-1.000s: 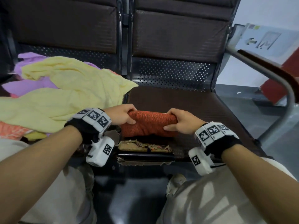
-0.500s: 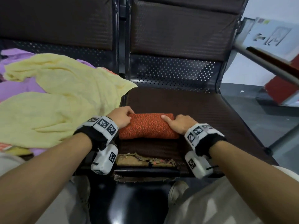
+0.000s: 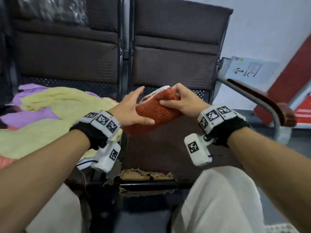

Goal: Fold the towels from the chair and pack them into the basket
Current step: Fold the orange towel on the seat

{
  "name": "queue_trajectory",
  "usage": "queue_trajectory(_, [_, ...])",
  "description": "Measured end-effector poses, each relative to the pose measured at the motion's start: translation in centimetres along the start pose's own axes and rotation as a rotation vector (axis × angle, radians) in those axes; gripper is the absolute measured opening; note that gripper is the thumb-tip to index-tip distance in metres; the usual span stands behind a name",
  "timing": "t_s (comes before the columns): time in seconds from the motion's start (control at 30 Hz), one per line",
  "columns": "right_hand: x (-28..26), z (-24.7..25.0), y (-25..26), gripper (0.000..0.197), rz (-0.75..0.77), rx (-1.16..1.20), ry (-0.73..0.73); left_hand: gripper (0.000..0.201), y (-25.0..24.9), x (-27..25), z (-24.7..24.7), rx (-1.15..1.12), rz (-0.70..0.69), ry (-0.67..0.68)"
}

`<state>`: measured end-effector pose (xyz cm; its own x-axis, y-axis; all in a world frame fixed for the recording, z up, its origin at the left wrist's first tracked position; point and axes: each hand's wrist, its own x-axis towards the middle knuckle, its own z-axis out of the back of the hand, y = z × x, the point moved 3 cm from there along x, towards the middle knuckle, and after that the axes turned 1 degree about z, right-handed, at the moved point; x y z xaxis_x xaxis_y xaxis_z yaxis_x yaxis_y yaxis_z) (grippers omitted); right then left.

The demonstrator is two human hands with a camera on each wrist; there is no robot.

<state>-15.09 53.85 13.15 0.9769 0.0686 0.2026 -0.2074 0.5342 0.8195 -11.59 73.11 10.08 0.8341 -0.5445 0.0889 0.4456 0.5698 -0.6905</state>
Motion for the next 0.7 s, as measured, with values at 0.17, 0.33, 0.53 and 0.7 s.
queue_trajectory(0.17, [-4.6,4.3,6.4,0.039,0.181,-0.077,0.009,0.082,-7.0,-1.4,1.8,0.067,-0.152,0.092])
queue_trajectory(0.33, [-11.2,8.9,8.2,0.041,0.153,-0.028,-0.123,0.059,-12.5,-3.7,0.3,0.052,-0.182,0.295])
queue_trajectory(0.53, [-21.1,14.9,4.5,0.045,0.032,0.144,-0.478,0.021,-18.3,-4.1,-5.9,0.291,-0.254,0.286])
queue_trajectory(0.7, [-31.3,17.3,-2.7,0.042,-0.139,0.192,-0.698,0.019,-23.8,-4.0,-15.4,0.474,-0.415,0.408])
